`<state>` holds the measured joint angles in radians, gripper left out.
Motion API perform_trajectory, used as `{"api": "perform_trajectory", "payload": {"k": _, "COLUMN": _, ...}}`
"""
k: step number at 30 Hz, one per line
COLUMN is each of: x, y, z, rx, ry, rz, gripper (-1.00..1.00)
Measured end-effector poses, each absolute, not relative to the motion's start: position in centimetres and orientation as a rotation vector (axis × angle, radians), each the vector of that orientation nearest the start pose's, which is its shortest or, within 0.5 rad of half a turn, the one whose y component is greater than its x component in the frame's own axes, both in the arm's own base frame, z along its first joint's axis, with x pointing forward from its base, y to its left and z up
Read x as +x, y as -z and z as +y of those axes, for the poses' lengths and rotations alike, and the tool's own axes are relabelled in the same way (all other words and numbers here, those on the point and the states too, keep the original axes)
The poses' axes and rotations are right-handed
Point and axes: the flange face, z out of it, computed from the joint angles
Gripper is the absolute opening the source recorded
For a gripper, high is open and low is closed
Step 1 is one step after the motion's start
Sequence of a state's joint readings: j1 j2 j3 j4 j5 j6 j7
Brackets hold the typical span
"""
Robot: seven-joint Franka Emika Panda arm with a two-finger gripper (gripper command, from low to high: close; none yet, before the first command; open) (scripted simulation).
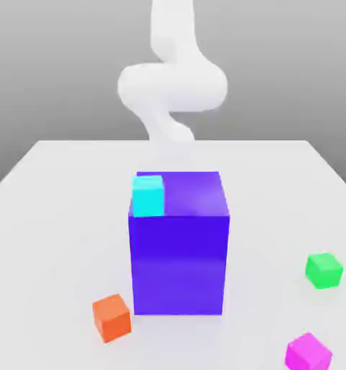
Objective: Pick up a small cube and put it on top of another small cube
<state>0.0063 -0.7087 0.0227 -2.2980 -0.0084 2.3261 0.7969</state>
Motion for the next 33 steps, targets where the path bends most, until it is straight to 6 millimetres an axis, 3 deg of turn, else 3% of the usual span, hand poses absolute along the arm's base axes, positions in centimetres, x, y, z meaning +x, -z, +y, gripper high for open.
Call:
{"api": "perform_trajectory", "payload": {"k": 8, "x": 46.6, "y": -56.9, "z": 6.5, "rx": -2.735, "ry": 0.753, "rz": 0.904, "gripper": 0.00}}
{"api": "perform_trajectory", "payload": {"k": 16, "x": 51.2, "y": -43.7, "z": 12.1, "rx": -2.921, "ry": 0.504, "rz": 0.755, "gripper": 0.00}}
{"api": "perform_trajectory", "payload": {"k": 23, "x": 51.6, "y": -31.3, "z": 17.2, "rx": -3.041, "ry": 0.259, "rz": 0.589, "gripper": 0.00}}
{"api": "perform_trajectory", "payload": {"k": 29, "x": 49.5, "y": -20.7, "z": 20.8, "rx": -3.105, "ry": 0.035, "rz": 0.452, "gripper": 0.00}}
{"api": "perform_trajectory", "payload": {"k": 33, "x": 49.1, "y": -14.7, "z": 21.4, "rx": -3.111, "ry": 0.002, "rz": 0.433, "gripper": 0.00}}
